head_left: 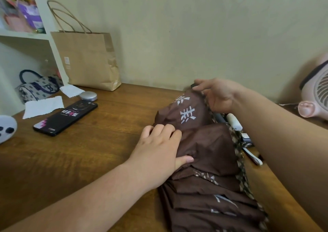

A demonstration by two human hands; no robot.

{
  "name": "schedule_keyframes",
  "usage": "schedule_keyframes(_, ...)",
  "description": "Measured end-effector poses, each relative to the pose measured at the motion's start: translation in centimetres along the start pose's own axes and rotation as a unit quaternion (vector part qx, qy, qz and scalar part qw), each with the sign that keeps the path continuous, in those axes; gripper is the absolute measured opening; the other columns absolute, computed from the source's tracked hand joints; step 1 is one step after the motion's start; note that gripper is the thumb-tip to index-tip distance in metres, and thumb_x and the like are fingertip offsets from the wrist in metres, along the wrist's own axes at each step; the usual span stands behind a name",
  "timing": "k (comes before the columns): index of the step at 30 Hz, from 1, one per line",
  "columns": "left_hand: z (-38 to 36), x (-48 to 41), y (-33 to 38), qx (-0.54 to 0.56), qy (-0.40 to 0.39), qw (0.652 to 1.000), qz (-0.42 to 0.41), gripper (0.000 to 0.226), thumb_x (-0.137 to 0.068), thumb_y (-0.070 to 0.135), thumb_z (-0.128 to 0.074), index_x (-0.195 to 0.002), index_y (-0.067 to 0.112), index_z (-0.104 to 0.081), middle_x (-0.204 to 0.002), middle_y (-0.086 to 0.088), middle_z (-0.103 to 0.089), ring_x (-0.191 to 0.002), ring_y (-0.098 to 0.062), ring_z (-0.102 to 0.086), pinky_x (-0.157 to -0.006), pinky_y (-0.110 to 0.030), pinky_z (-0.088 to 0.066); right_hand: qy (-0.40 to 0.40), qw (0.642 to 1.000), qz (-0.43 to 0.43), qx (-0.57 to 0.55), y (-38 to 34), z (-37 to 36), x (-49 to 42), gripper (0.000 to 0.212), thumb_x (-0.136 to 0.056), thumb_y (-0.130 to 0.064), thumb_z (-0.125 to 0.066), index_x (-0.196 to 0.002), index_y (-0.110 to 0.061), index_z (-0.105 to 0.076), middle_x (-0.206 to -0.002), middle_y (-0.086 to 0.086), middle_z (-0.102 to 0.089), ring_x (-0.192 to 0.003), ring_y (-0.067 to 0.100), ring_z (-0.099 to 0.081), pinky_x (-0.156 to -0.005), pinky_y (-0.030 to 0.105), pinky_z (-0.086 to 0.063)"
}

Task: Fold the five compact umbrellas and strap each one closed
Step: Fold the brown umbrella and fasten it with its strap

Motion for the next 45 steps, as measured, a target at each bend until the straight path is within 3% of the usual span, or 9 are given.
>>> schedule_keyframes(7,0.3,0.2,0.2,-0.025,-0.041,0.999,0.024,0.093,-0.086,0.079,-0.005,-0.151,0.023,-0.041,-0.140,0.002,-0.052,-0.129,-0.022,-0.045,-0.110,-0.046,-0.032,0.165,0.974,0.148,-0.053,0.9,2.2,8.7,0.022,-0.089,-0.002,-0.066,-0.104,-0.017,-0.071,-0.093,0.014,-0.068,-0.079,0.024,-0.059,-0.059,0.028,-0.045)
schedule_keyframes(14,1.0,0.8,0.1,-0.006,-0.055,0.998,0.038,0.083,-0.084,0.080,-0.011,-0.137,0.031,-0.052,-0.131,0.004,-0.050,-0.130,-0.021,-0.034,-0.116,-0.039,-0.019,0.180,0.904,0.245,0.302,5.9,1.4,13.7,0.021,-0.085,-0.014,-0.079,-0.098,-0.024,-0.065,-0.064,0.003,-0.065,-0.048,0.007,-0.047,-0.052,0.021,-0.040)
schedule_keyframes(19,4.5,1.9,-1.4,0.124,0.125,0.981,0.079,0.061,-0.063,0.065,-0.080,-0.101,0.030,-0.047,-0.108,0.014,-0.036,-0.108,-0.012,-0.038,-0.098,-0.032,-0.035,0.200,0.866,0.290,0.354,6.8,1.5,13.8,0.025,-0.086,-0.012,-0.075,-0.101,-0.027,-0.062,-0.057,-0.009,-0.053,-0.050,0.007,-0.048,-0.054,0.014,-0.038)
schedule_keyframes(23,5.5,1.8,-3.4,0.352,0.108,0.886,0.280,0.077,-0.055,0.072,-0.085,-0.110,0.031,-0.050,-0.105,0.016,-0.051,-0.095,-0.006,-0.054,-0.077,-0.024,-0.043,0.201,0.868,0.296,0.344,6.9,1.7,13.8,0.026,-0.086,-0.011,-0.074,-0.100,-0.028,-0.061,-0.056,-0.008,-0.051,-0.050,0.007,-0.048,-0.054,0.014,-0.038)
schedule_keyframes(26,3.9,1.2,-4.4,0.488,0.075,0.802,0.335,0.058,-0.058,0.072,-0.083,-0.089,0.025,-0.070,-0.074,0.010,-0.065,-0.066,-0.013,-0.059,-0.063,-0.035,-0.046,0.194,0.878,0.297,0.320,7.1,2.0,13.9,0.024,-0.086,-0.011,-0.075,-0.099,-0.028,-0.062,-0.055,-0.008,-0.052,-0.047,0.007,-0.046,-0.052,0.015,-0.037)
schedule_keyframes(33,2.2,2.6,-3.4,0.552,0.004,0.743,0.379,0.018,-0.089,0.029,-0.078,-0.086,0.011,-0.081,-0.043,0.007,-0.047,-0.036,-0.009,-0.033,-0.043,-0.020,-0.023,0.193,0.885,0.312,0.287,7.1,2.6,13.3,0.015,-0.089,-0.014,-0.073,-0.087,-0.025,-0.063,-0.052,-0.006,-0.053,-0.047,0.008,-0.045,-0.051,0.017,-0.035)
schedule_keyframes(39,2.4,4.4,-3.1,0.521,-0.003,0.774,0.361,0.016,-0.090,0.019,-0.077,-0.081,0.007,-0.079,-0.065,-0.011,-0.073,-0.057,-0.016,-0.068,-0.058,-0.026,-0.058,0.214,0.858,0.327,0.332,6.8,3.2,13.3,0.024,-0.091,-0.009,-0.067,-0.086,-0.031,-0.058,-0.050,-0.004,-0.048,-0.052,0.011,-0.047,-0.054,0.019,-0.038)
schedule_keyframes(42,2.6,4.4,-2.6,0.386,-0.021,0.859,0.335,0.028,-0.091,0.032,-0.075,-0.069,0.014,-0.076,-0.058,0.001,-0.069,-0.053,-0.007,-0.061,-0.062,-0.025,-0.050,0.211,0.850,0.317,0.365,6.9,3.4,13.0,0.023,-0.091,-0.009,-0.066,-0.091,-0.032,-0.059,-0.051,-0.006,-0.048,-0.057,0.007,-0.050,-0.055,0.014,-0.037)
schedule_keyframes(45,2.5,4.3,-2.3,0.342,-0.025,0.883,0.322,0.035,-0.092,0.036,-0.074,-0.066,0.012,-0.073,-0.049,0.007,-0.056,-0.045,-0.004,-0.050,-0.056,-0.024,-0.039,0.202,0.842,0.304,0.398,6.9,3.6,12.8,0.022,-0.090,-0.013,-0.067,-0.089,-0.033,-0.060,-0.053,-0.005,-0.051,-0.059,0.006,-0.051,-0.055,0.012,-0.035)
Point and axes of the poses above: each hand's wrist, its own x-axis away from the middle knuckle, its own z-axis out of the back of the hand, y = z × x, the point moved 8 cm from there along -x, towards the middle knuckle
